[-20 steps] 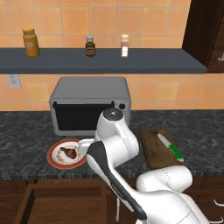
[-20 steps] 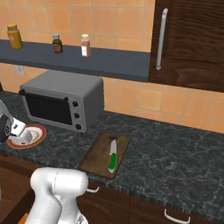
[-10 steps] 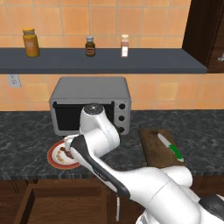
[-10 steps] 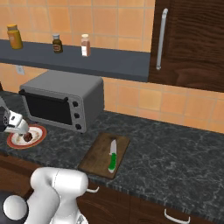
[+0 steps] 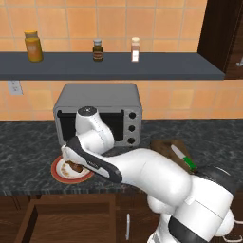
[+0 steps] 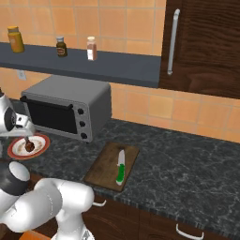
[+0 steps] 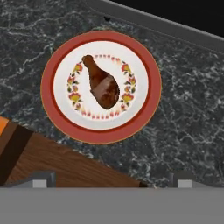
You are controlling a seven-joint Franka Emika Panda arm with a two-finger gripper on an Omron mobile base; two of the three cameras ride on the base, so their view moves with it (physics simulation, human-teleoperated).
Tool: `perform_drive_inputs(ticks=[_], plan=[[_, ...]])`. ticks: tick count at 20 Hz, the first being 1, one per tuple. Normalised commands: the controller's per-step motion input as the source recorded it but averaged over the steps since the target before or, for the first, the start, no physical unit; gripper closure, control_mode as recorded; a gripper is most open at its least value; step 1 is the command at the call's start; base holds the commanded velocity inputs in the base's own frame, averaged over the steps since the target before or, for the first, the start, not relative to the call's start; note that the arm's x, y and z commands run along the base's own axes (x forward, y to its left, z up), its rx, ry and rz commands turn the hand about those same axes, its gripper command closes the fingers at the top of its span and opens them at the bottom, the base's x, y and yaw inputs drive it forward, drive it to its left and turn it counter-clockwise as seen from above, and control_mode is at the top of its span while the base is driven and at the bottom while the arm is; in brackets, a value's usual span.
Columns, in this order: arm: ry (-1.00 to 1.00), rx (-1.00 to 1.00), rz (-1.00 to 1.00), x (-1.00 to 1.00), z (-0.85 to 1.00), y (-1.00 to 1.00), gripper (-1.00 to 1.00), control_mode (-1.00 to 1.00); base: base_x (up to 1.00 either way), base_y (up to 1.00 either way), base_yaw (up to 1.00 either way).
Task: Pick up the knife from the drawer and place it on the cutting board. Then place the meat from the plate to the cutting board.
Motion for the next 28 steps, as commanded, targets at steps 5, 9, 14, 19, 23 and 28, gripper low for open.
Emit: perform_drive_inputs(ticks=[5,9,14,19,23,28], plan=[[0.00,-0.08,0.12,0.33,-0.25,0.18,-1.00,-1.00,0.00,0.00,0.00],[0.00,0.00,0.11,0.34,-0.28,0.05,-1.00,-1.00,0.00,0.00,0.00],[0.00,0.00,0.08,0.36,-0.35,0.04,-1.00,-1.00,0.00,0.00,0.00],[0.00,0.00,0.05,0.28,-0.38,0.13,-1.00,-1.00,0.00,0.00,0.00],[0.00,-0.01,0.00,0.26,-0.22,0.15,-1.00,-1.00,0.00,0.00,0.00],[0.00,0.00,0.01,0.03,-0.14,0.07,-1.00,-1.00,0.00,0.00,0.00]])
